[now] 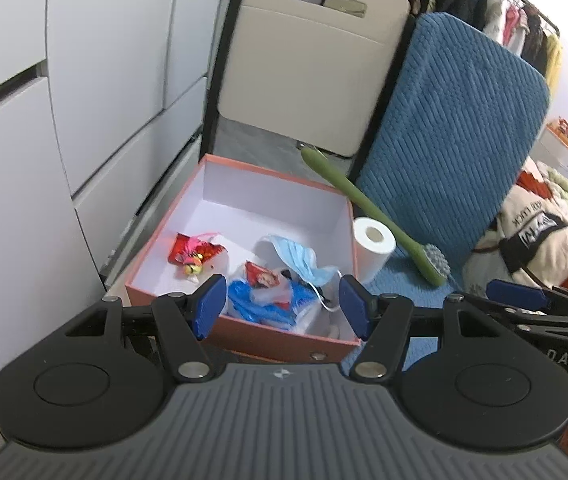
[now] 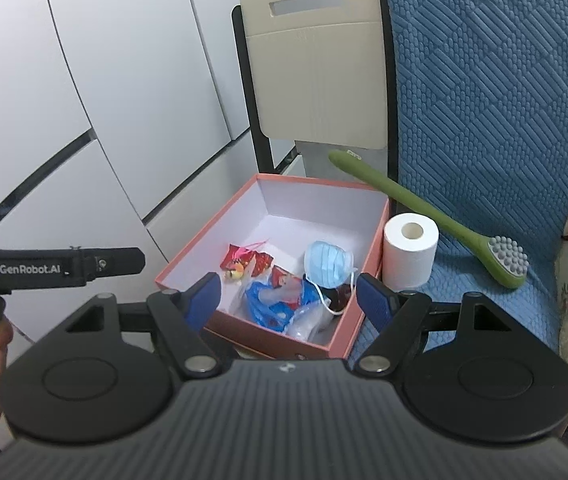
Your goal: Organize soft objects
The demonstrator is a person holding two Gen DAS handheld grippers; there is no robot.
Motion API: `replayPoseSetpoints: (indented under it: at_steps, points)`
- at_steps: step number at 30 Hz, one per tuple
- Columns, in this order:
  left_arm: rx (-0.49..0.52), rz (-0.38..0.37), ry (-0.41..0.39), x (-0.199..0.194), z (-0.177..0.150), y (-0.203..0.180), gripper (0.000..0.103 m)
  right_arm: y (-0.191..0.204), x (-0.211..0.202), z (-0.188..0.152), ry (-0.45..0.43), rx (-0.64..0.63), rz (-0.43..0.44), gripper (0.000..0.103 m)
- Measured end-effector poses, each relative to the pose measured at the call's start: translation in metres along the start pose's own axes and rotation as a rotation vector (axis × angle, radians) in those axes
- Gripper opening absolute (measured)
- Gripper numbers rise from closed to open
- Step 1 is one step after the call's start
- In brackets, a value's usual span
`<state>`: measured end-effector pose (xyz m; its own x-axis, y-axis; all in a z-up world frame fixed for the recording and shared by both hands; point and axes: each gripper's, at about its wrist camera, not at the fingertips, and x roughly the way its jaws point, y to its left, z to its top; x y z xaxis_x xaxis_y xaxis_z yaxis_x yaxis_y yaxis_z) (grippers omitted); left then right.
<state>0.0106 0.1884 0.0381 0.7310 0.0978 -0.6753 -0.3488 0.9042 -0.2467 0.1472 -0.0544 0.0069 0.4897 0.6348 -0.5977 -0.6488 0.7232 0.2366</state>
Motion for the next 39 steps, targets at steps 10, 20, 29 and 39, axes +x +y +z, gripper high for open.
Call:
replayPoseSetpoints:
  at_steps: [10, 20, 29, 39]
  points:
    - [-0.01, -0.014, 0.007, -0.006, -0.015, -0.01, 0.094, -0.002, -0.012, -0.013, -0.006, -0.006, -0.012, 0.076]
    - [-0.002, 0.0, 0.024, -0.005, -0.016, -0.007, 0.103, -0.013, -0.018, -0.013, -0.028, 0.042, -0.031, 0.103]
    - [-0.003, -0.01, 0.027, -0.011, -0.017, -0.009, 0.103, -0.006, -0.02, -0.014, -0.017, 0.025, -0.04, 0.103]
    - [0.017, -0.014, 0.031, -0.012, -0.016, -0.012, 0.103, -0.008, -0.023, -0.015, -0.015, 0.03, -0.07, 0.103]
